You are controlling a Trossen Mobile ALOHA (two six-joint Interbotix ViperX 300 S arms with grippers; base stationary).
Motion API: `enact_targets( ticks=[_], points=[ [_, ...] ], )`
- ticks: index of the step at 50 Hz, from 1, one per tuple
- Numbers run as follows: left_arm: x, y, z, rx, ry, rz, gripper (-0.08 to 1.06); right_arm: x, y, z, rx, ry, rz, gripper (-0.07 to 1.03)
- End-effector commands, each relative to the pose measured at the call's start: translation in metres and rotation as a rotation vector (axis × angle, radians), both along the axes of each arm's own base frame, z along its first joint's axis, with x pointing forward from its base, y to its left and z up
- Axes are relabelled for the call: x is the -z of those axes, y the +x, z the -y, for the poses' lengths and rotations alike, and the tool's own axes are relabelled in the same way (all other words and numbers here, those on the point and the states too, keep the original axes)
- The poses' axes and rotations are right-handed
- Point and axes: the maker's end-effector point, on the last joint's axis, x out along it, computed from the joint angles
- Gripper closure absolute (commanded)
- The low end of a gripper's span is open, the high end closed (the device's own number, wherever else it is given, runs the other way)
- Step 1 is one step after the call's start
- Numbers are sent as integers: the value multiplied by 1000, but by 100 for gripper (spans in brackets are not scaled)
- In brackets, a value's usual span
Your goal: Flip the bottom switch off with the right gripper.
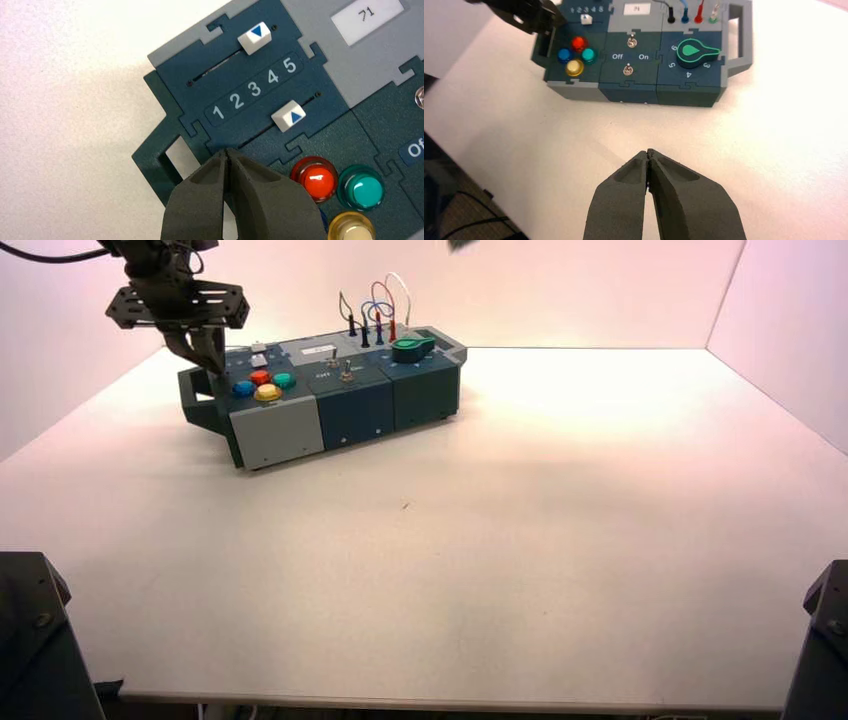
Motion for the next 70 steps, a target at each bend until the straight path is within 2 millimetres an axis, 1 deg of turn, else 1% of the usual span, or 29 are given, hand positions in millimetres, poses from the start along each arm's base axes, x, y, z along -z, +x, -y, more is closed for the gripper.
enact_targets(
  ticks=[1, 8, 16, 31, 32, 38, 48, 56, 64, 70],
  points=[
    [13, -6, -4, 3, 4, -39, 100, 5, 24, -21, -9, -3, 9, 99],
    [15, -7, -5, 7, 7, -43, 101, 29, 44, -35, -15, -36, -25, 99],
    [15, -7, -5, 6, 5, -46, 101, 46, 62, -49, -15, -51, -48, 99],
    [19, -8, -5, 6, 5, -54, 100, 73, 86, -69, -17, -69, -77, 99],
    [20, -9, -5, 6, 5, -59, 101, 78, 90, -71, -17, -72, -81, 99],
    [22, -10, -5, 6, 5, -65, 101, 84, 102, -81, -19, -75, -81, 99],
    [24, -12, -4, 9, 5, -71, 100, 89, 123, -97, -27, -83, -95, 99],
    [25, -12, -4, 6, 4, -74, 101, 94, 135, -108, -33, -91, -109, 99],
    [26, -13, -4, 6, 4, -76, 101, 102, 140, -112, -36, -100, -123, 99],
    [26, -13, -4, 5, 4, -77, 101, 112, 139, -112, -37, -109, -138, 99]
  ],
)
